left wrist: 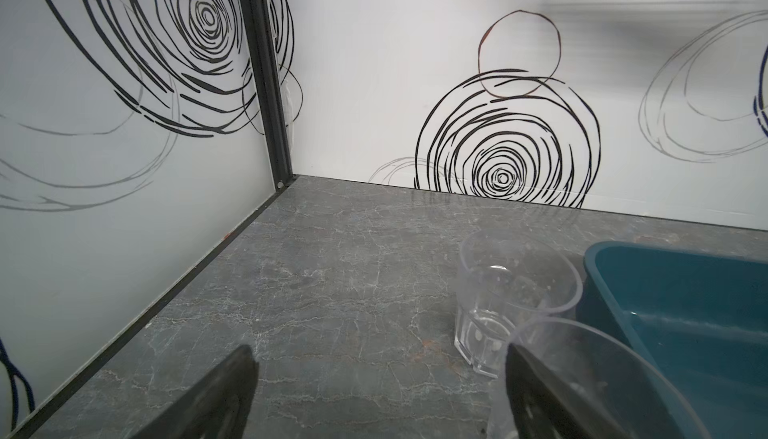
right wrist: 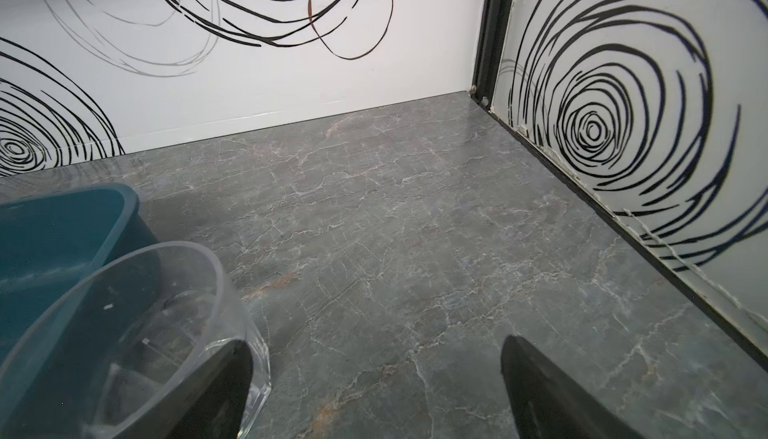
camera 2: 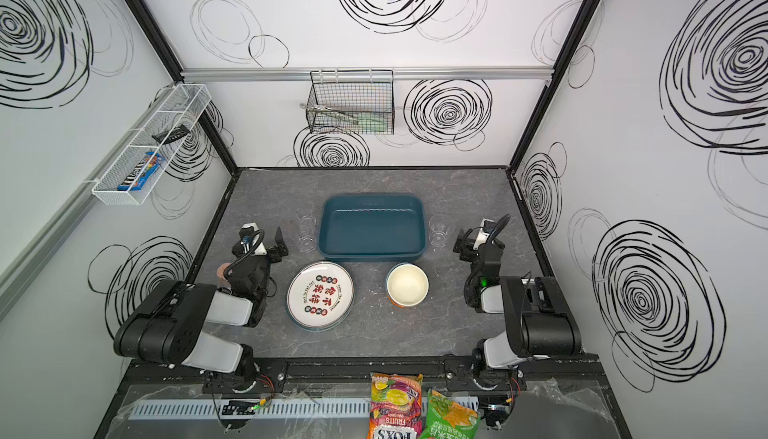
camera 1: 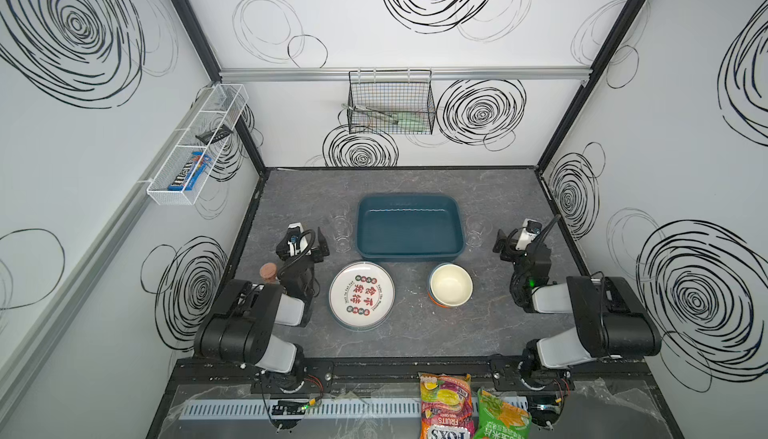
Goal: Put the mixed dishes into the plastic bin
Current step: 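Raise both arms from rest and swing them toward the plate stack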
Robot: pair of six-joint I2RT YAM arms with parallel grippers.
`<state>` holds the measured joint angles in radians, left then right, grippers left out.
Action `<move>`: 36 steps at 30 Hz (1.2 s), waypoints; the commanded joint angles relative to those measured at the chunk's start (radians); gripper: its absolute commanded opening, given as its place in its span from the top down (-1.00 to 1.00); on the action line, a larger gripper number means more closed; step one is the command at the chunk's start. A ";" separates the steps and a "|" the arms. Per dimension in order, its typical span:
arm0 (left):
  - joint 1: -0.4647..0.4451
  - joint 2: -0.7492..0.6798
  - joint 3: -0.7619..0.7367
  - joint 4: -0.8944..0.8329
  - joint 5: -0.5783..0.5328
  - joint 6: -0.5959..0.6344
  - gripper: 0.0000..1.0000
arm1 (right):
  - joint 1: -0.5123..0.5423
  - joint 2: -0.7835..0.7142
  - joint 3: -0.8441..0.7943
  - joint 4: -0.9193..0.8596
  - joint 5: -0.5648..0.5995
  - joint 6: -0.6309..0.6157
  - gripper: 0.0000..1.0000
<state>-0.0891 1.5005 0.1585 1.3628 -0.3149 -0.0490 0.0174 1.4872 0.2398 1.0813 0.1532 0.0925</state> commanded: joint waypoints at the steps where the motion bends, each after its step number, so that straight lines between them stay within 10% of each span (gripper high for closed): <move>1: -0.015 0.001 0.011 0.055 0.008 0.028 -0.92 | -0.004 -0.017 0.017 0.012 -0.007 -0.001 -0.95; 36: 0.003 -0.069 0.025 -0.040 0.035 0.010 -0.92 | 0.000 -0.061 0.039 -0.061 0.018 -0.002 -0.95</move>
<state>-0.0948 1.4784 0.1593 1.3270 -0.2920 -0.0387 0.0174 1.4723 0.2462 1.0523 0.1509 0.0929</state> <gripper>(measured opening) 0.959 0.975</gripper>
